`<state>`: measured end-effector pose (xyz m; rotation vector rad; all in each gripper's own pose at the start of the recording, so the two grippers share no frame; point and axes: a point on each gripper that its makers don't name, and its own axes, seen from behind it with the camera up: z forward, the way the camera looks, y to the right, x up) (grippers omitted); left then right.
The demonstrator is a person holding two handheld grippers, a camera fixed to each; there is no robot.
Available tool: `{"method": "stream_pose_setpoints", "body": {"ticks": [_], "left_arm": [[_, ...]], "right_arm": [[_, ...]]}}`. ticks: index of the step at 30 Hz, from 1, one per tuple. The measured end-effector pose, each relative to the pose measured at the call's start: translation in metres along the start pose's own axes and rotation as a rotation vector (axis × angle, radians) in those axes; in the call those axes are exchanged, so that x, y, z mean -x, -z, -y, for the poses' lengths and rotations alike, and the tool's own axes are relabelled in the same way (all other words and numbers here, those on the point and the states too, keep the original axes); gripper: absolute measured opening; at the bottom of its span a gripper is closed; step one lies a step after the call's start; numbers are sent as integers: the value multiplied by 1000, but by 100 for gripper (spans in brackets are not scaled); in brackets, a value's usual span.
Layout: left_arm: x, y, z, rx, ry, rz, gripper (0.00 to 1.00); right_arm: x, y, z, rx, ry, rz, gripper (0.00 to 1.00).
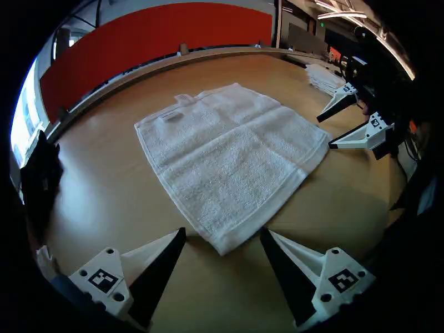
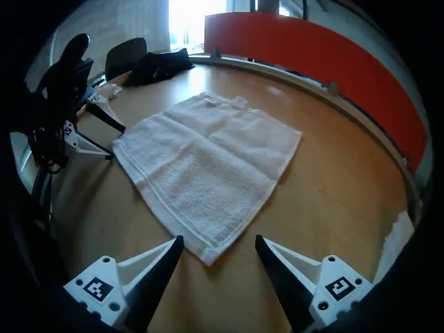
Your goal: Fold towel
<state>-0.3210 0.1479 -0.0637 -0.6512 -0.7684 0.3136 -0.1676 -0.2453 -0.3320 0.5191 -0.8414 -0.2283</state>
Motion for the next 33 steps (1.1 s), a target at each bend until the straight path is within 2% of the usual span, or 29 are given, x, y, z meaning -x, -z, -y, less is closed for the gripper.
{"method": "stream_pose_setpoints", "body": {"ticks": [14, 18, 25, 29, 33], "left_arm": [[1, 0, -1, 8, -4, 8, 99], [1, 0, -1, 9, -4, 13, 99], [1, 0, 0, 6, 0, 21, 95], [1, -1, -3, 7, -4, 21, 84], [1, -1, -5, 9, -6, 22, 77]], "right_arm": [[9, 4, -7, -33, 12, 8, 99], [11, 7, -7, -41, 18, 14, 95], [15, 12, -8, -62, 40, 21, 77], [16, 14, -5, -76, 54, 22, 64], [18, 17, -3, -87, 63, 24, 52]]}}
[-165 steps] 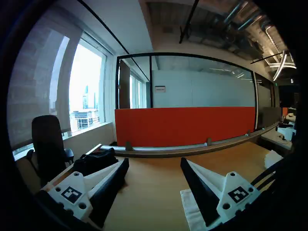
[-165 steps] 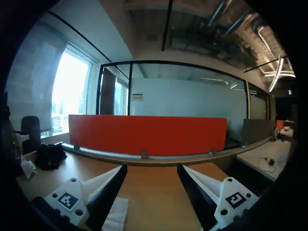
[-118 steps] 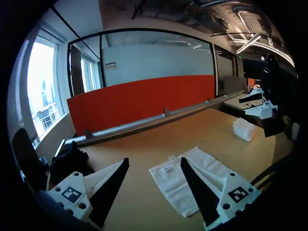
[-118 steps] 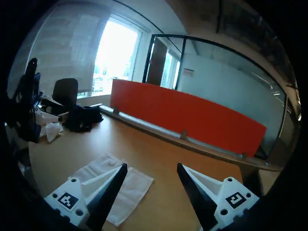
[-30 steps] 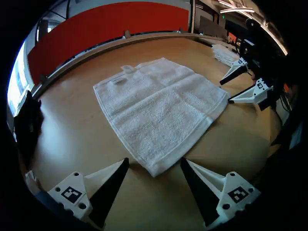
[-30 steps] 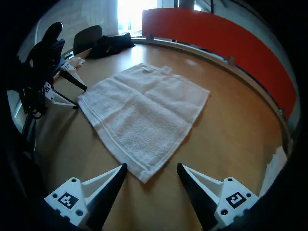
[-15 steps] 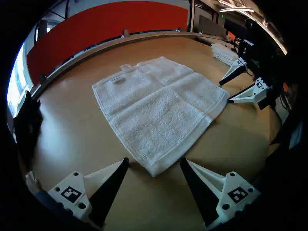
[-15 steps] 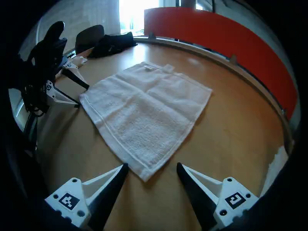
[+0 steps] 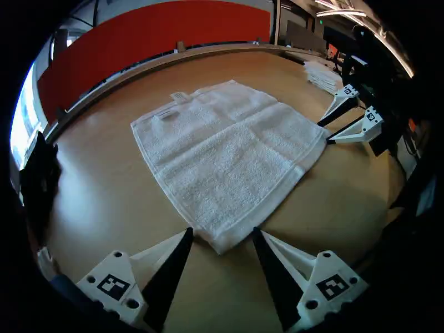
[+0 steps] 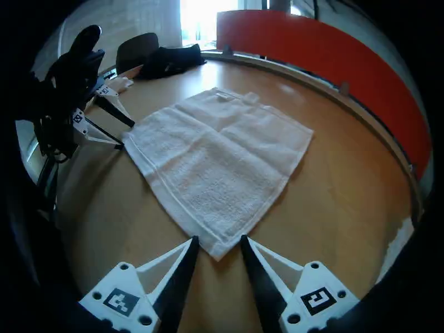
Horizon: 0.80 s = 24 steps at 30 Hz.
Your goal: Fold towel
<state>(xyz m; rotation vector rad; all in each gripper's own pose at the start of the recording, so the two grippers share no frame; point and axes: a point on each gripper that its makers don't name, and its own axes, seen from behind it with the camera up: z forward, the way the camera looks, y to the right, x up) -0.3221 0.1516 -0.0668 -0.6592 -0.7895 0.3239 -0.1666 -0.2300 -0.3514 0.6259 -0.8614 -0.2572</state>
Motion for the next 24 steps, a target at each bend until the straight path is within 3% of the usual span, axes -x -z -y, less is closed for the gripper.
{"method": "stream_pose_setpoints", "body": {"ticks": [5, 9, 12, 14, 24], "left_arm": [[0, -1, -1, -2, 4, 4, 56], [0, -1, -3, -1, -5, 5, 40], [0, -1, -6, -2, -10, 7, 24], [-1, -1, -7, -6, -10, 7, 19], [-3, 2, -9, -16, 22, 12, 13]], "right_arm": [[2, 2, -1, -4, 1, 4, 41], [6, 5, -4, -4, -2, 8, 25], [9, 8, -4, -8, -4, 10, 20], [11, 9, -3, -10, -9, 11, 17], [7, 14, 7, -2, -33, -5, 15]]}}
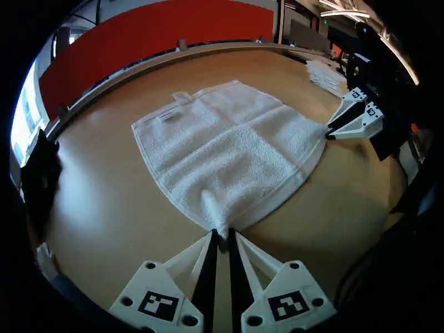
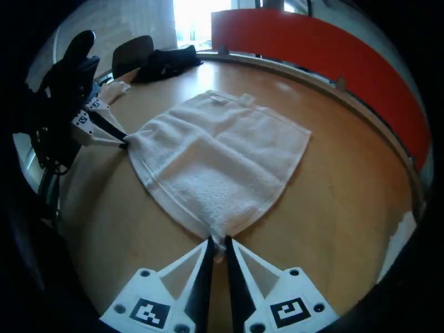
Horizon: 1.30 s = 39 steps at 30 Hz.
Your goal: Fold towel
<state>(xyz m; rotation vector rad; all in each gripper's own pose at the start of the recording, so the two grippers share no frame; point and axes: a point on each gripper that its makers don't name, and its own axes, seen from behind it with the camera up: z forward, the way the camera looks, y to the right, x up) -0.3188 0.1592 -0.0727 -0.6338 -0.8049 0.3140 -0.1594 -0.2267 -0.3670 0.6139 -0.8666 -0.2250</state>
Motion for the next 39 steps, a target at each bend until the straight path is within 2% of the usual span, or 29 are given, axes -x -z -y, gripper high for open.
{"method": "stream_pose_setpoints", "body": {"ticks": [6, 12, 26, 39], "left_arm": [[-9, 13, 0, 14, 37, -8, 13], [-27, 31, 6, -1, 66, -36, 13], [-66, 79, 16, -55, 70, -81, 13], [-93, 120, 8, -51, 136, -111, 13]], "right_arm": [[-13, 7, 2, 18, -6, -30, 15], [-36, 23, 3, 32, -2, -73, 15], [-87, 64, 10, 62, 45, -156, 15], [-106, 96, 11, 91, 27, -195, 15]]}}
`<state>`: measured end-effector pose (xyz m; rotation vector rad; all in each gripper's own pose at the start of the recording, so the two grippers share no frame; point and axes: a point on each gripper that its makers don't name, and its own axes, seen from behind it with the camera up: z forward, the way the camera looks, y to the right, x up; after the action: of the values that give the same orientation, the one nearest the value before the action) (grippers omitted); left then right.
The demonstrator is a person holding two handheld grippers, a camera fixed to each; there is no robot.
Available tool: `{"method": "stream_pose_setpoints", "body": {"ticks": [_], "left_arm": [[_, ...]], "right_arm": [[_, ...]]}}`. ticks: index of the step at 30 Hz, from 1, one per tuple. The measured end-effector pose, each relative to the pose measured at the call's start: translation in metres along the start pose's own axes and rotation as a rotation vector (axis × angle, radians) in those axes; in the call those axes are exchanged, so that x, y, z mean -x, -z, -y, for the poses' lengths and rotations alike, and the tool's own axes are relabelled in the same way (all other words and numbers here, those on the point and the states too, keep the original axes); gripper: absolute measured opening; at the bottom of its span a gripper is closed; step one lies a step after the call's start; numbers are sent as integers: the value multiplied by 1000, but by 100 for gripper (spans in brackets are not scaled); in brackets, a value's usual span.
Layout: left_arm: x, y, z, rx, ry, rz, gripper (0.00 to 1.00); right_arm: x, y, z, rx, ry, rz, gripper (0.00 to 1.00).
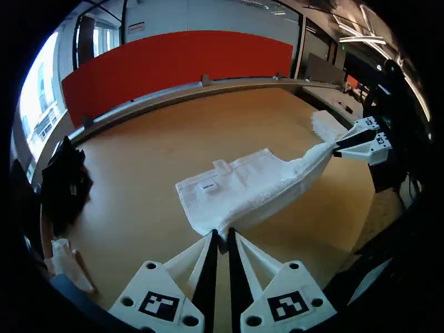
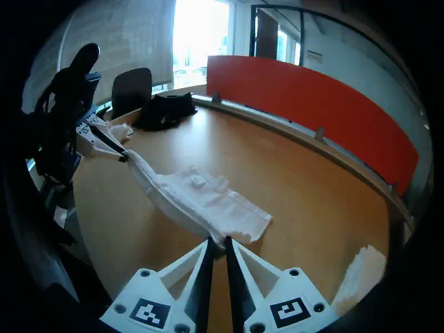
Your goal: Fold towel
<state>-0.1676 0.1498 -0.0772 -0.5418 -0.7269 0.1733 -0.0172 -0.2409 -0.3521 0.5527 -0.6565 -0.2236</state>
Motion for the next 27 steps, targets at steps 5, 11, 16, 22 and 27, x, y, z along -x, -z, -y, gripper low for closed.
{"method": "stream_pose_setpoints", "body": {"ticks": [5, 11, 16, 22, 27], "left_arm": [[-9, 10, -4, 11, 30, -17, 13], [-10, 13, -7, 19, 38, -18, 13], [-9, 12, -6, 19, 28, -14, 13], [-8, 4, -3, 19, 39, -11, 13], [-8, -7, 1, 11, 45, -6, 13]], "right_arm": [[-6, 7, -2, 6, -6, -8, 15], [-8, 7, -4, 8, -6, -7, 16], [-7, 6, -4, 9, 3, 0, 15], [-5, 0, -5, 5, 9, 16, 15], [0, -9, -9, 0, 11, 36, 15]]}}
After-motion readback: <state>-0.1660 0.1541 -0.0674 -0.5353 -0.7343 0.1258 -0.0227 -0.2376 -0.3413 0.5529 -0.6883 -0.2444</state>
